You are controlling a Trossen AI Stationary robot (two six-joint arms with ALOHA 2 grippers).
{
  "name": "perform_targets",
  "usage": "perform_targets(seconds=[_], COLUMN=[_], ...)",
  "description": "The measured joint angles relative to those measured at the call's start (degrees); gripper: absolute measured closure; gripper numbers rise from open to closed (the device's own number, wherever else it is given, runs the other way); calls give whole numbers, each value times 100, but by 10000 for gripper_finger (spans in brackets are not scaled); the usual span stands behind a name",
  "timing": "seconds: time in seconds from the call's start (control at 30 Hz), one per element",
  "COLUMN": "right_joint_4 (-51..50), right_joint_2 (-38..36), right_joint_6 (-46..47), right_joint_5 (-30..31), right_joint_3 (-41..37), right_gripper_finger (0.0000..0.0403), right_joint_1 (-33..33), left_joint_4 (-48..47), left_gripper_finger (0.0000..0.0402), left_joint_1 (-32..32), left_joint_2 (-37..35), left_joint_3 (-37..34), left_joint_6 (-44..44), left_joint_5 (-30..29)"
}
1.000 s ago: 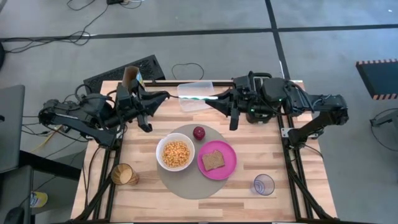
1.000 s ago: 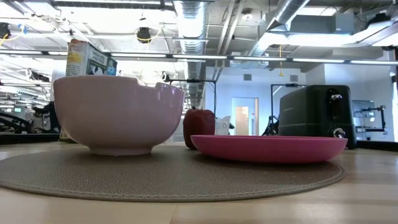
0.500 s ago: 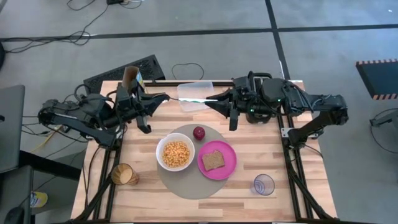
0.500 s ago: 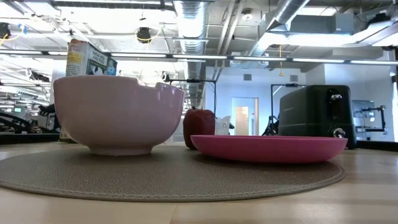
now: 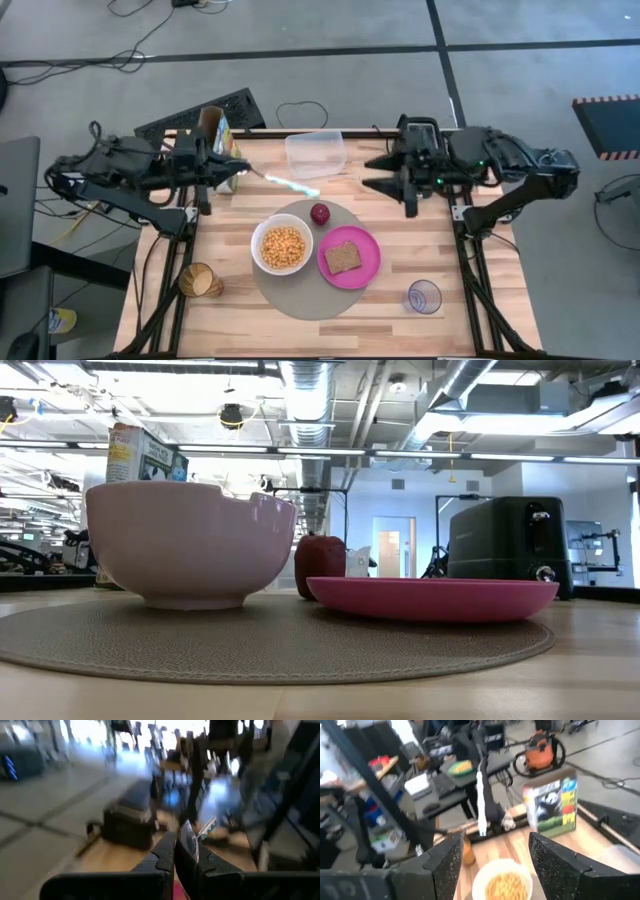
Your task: Arrange a breakfast setting
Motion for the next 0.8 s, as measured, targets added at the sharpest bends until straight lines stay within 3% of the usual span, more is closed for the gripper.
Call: perform_targets(seconds=[0.2,0.37,0.8], right_joint_4=[-568,-889,-1275], right_joint_2=[52,185,499], right_joint_6=[4,46,198], right_joint_5=[5,3,10], right_joint_3=[-2,-9,-11], right_gripper_finger=[148,148,148], right_joint_1=[185,250,291], left_joint_4=[-1584,-2314,-4309], left_gripper_finger=[401,401,401], left_joint_1=[0,0,70], left_joint_2=[4,5,541], left_joint_3=[430,496,494], left_joint_6=[-891,-1427,-2205], left_joint_5=[842,1704,2942])
